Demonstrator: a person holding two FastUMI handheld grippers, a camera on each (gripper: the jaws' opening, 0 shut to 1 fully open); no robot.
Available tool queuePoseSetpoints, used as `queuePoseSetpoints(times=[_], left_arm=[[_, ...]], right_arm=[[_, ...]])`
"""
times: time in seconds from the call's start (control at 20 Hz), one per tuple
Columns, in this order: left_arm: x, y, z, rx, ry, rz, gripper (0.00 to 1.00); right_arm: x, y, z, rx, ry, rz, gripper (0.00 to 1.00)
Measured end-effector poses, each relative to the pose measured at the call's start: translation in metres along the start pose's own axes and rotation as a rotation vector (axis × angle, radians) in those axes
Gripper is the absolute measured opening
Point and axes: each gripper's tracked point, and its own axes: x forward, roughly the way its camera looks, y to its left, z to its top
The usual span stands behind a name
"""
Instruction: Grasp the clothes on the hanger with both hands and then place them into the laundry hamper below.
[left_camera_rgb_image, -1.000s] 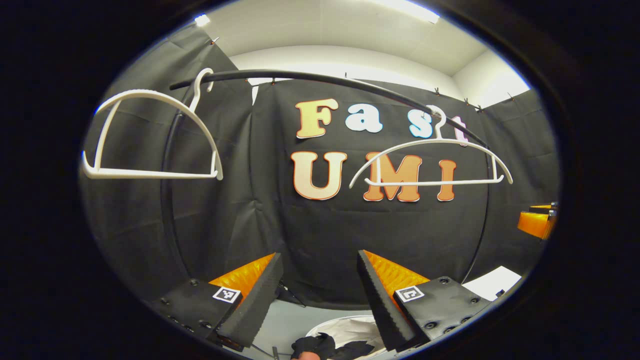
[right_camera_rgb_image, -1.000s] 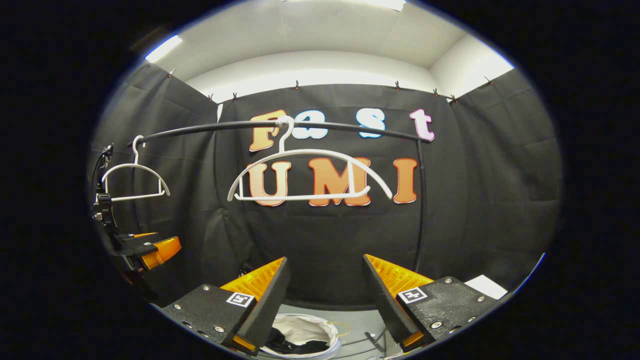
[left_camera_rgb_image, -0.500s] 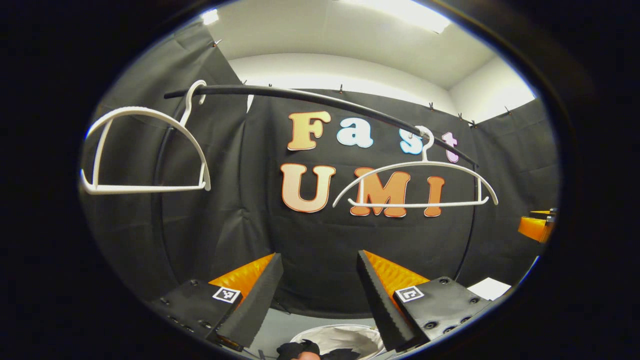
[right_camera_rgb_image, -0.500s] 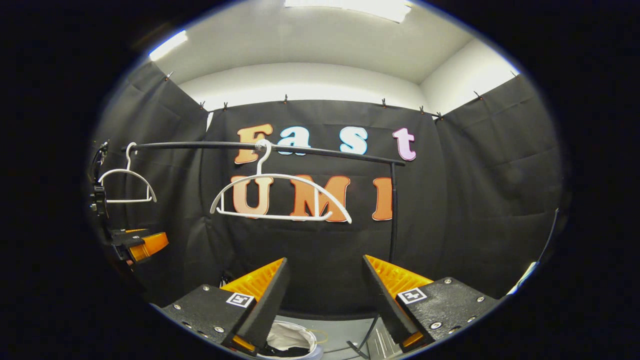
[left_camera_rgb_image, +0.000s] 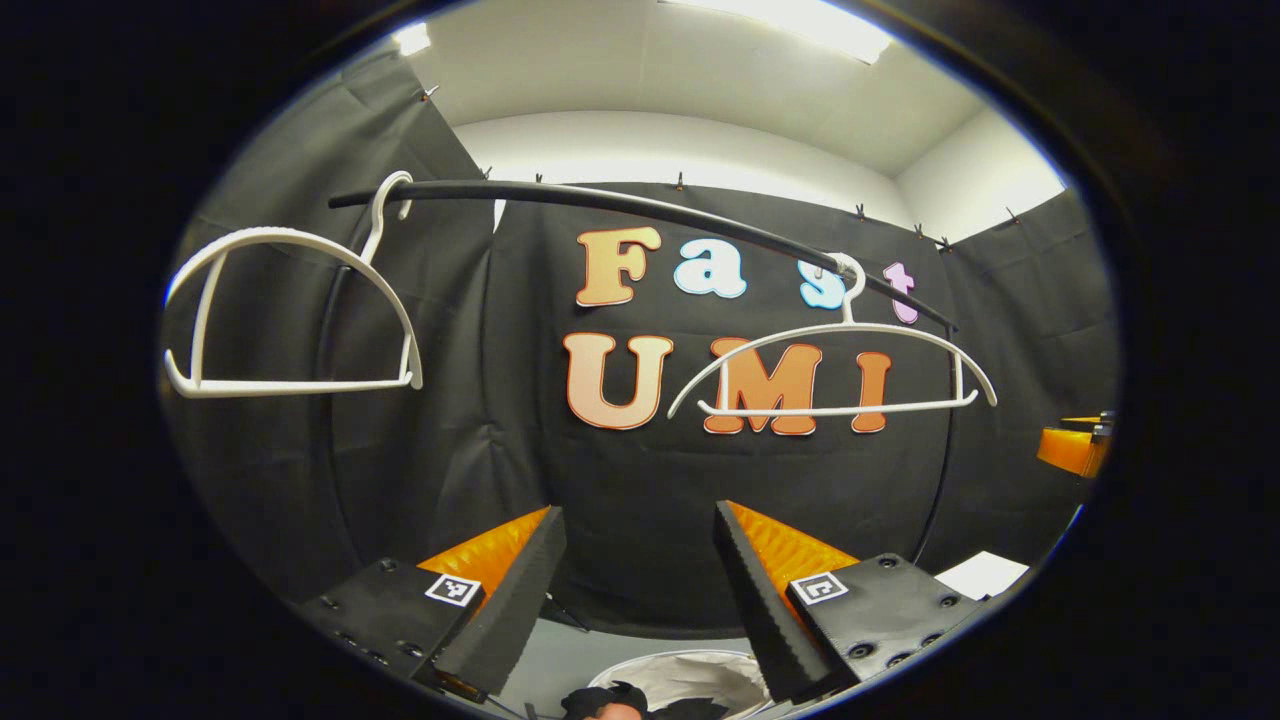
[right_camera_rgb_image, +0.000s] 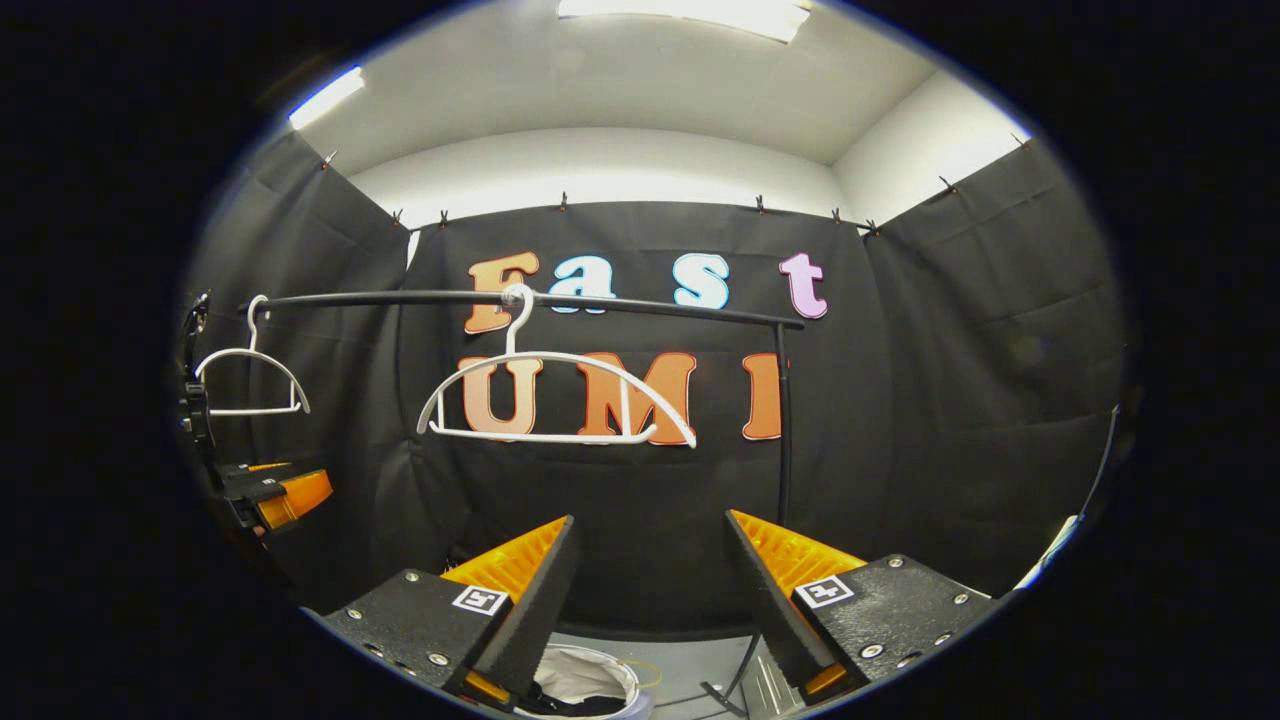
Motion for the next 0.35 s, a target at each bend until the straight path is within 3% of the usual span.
queuePoseSetpoints(times=[0.2,0.35], left_arm=[[-0.0003,0.0002,-0.002,-0.003,0.003,0.002,1.0],[-0.0007,-0.0007,-0.0001,0.014,-0.006,0.0,0.96]], right_arm=[[0.0,0.0004,-0.006,-0.008,0.011,-0.002,0.89],[-0.0006,0.0024,-0.0082,-0.005,0.016,0.002,0.89]])
